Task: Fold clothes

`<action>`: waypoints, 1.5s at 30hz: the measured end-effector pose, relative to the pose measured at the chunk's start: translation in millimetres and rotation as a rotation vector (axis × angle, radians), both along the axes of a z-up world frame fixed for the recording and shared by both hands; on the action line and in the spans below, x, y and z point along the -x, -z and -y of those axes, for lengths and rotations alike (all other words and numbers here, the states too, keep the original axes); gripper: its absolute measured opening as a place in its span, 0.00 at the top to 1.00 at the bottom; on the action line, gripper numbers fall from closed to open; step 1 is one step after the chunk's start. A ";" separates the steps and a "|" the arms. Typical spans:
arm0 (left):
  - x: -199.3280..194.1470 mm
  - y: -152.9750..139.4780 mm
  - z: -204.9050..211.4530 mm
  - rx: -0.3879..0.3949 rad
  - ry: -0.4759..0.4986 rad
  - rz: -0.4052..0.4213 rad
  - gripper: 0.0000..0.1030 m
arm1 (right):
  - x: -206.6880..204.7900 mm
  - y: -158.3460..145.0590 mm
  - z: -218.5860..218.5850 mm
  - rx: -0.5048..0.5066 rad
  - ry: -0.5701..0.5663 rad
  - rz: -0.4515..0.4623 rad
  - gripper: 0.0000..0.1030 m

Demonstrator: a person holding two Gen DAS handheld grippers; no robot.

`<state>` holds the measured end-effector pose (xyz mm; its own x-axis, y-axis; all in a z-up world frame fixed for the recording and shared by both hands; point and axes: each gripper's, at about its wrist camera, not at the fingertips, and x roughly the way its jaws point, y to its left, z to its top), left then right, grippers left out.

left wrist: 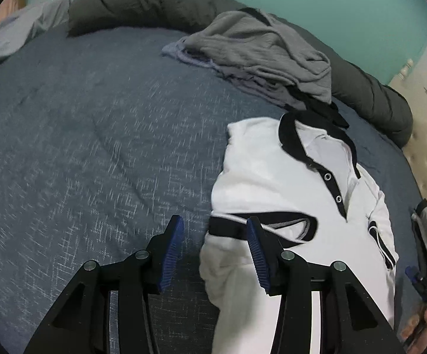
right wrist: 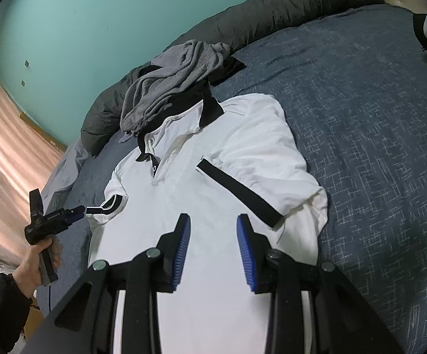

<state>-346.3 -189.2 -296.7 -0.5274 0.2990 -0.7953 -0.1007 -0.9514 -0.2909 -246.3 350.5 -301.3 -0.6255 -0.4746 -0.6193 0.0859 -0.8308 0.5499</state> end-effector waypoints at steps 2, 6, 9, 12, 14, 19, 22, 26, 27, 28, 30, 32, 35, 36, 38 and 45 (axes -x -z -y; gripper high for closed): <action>0.6 4.8 0.7 -0.014 0.005 0.003 0.53 | 0.2 0.9 -0.6 0.000 0.003 0.001 0.69; -0.1 8.1 -1.6 -0.045 0.030 -0.015 0.61 | 0.5 1.8 -1.0 0.001 0.006 0.002 0.69; -4.3 6.6 -11.3 -0.040 0.084 -0.020 0.94 | 0.6 1.6 -0.2 0.004 0.004 0.002 0.69; -10.9 3.9 -21.2 -0.037 0.137 -0.022 0.94 | -0.1 0.8 0.2 0.007 0.001 0.001 0.69; -18.6 1.1 -31.1 -0.008 0.189 -0.029 0.94 | -0.9 -0.5 0.5 0.011 0.000 -0.002 0.69; -44.0 9.6 -63.7 0.101 0.362 0.018 0.94 | -1.5 -3.7 -0.8 0.018 0.004 -0.010 0.69; -59.9 24.6 -80.8 0.164 0.458 0.083 0.94 | -1.7 -4.6 -2.6 0.024 0.006 -0.011 0.69; -71.7 21.9 -77.9 0.154 0.431 0.064 0.75 | -2.2 -5.8 -1.8 0.026 0.005 -0.014 0.69; -72.0 19.3 -73.4 0.148 0.401 0.049 0.63 | -2.3 -5.4 -0.6 0.024 0.001 -0.013 0.69; -72.3 16.6 -69.0 0.143 0.371 0.034 0.59 | -2.3 -4.7 1.0 0.021 -0.003 -0.011 0.69; -70.5 12.2 -59.1 0.134 0.299 0.006 0.59 | -2.6 -3.0 6.1 0.013 -0.015 -0.007 0.69; -67.6 10.0 -48.9 0.127 0.224 -0.015 0.59 | -3.0 -1.0 12.4 0.003 -0.028 -0.001 0.69; -63.6 17.8 -36.6 0.119 0.147 -0.012 0.59 | -5.3 0.5 28.3 -0.011 -0.067 0.003 0.69; -63.6 20.4 -35.7 0.117 0.144 -0.017 0.59 | -4.5 0.5 36.0 -0.011 -0.086 0.005 0.69; -63.7 25.6 -33.8 0.111 0.136 -0.029 0.59 | -2.2 0.7 51.8 -0.009 -0.122 0.011 0.68; -60.6 43.8 -26.8 0.048 0.114 -0.035 0.59 | 41.0 2.4 140.1 -0.023 -0.267 0.072 0.58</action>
<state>-285.7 -162.4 -340.5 -0.5195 0.3207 -0.7920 -0.2187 -0.9459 -0.2396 -287.3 210.3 -303.8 -0.4342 -0.6018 -0.6704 0.2648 -0.7965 0.5435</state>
